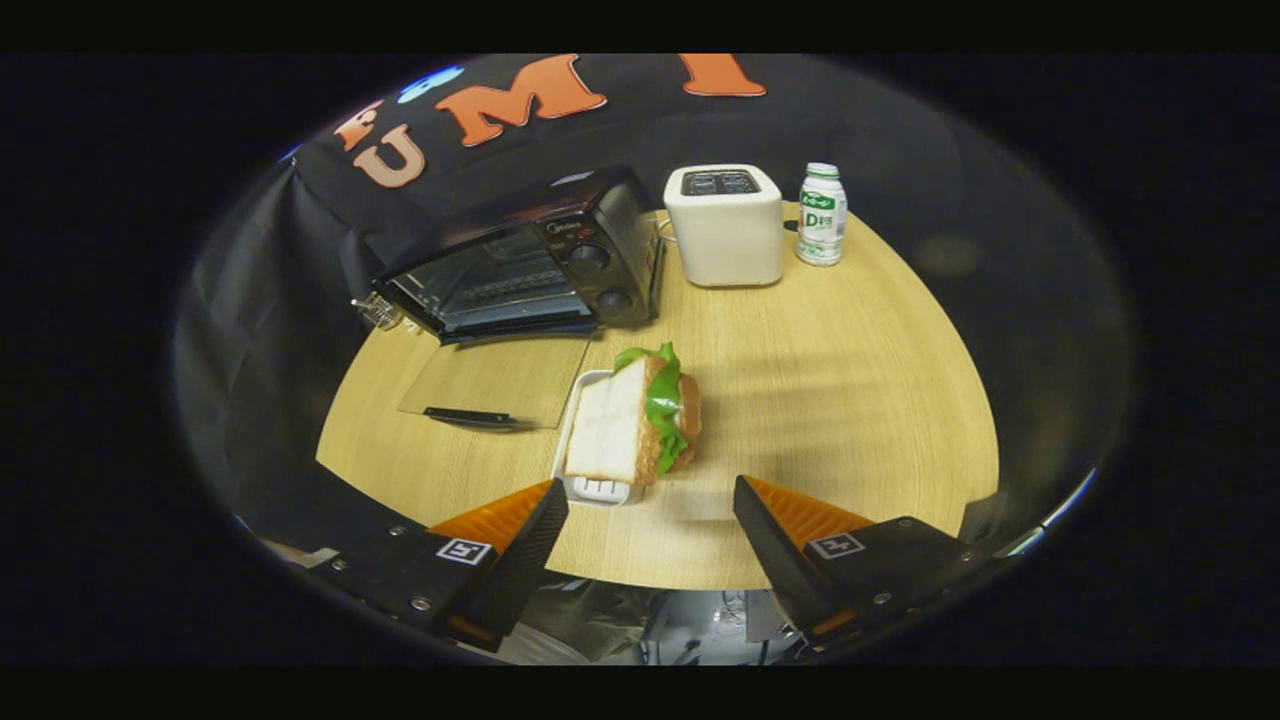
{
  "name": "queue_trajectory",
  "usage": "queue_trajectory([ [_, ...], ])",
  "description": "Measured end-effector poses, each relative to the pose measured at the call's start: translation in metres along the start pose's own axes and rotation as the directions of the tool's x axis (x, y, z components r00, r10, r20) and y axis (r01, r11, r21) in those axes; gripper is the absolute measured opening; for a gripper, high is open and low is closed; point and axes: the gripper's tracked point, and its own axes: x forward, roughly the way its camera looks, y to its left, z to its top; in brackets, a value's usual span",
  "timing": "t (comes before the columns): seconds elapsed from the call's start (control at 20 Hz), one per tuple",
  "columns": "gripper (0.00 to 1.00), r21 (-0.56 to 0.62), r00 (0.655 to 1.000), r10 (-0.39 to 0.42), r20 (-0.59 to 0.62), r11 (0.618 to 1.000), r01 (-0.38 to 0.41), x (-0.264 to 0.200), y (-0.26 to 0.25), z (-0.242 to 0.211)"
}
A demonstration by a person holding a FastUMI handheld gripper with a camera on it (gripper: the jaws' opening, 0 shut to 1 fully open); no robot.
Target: Open the toaster oven, put the food inside, and close the toaster oven door.
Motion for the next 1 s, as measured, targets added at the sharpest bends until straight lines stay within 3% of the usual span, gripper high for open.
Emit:
queue_trajectory([
  [0.4,0.99,0.036,0.993,0.091,-0.072,0.995,-0.089,0.049,-0.005,0.029],
  [0.55,0.93,0.046,0.989,0.104,-0.101,0.994,-0.1,0.056,-0.009,0.025],
  [0.6,0.89,0.052,0.988,0.103,-0.111,0.994,-0.097,0.057,-0.011,0.024],
  [0.7,0.72,0.071,0.986,0.111,-0.12,0.992,-0.103,0.057,-0.012,0.024],
  [0.75,0.59,0.084,0.986,0.122,-0.114,0.99,-0.113,0.055,-0.011,0.025],
  [0.85,0.46,0.112,0.985,0.139,-0.1,0.986,-0.127,0.05,-0.007,0.031],
  [1.0,0.33,0.09,0.989,0.122,-0.081,0.989,-0.114,0.04,-0.004,0.037],
])
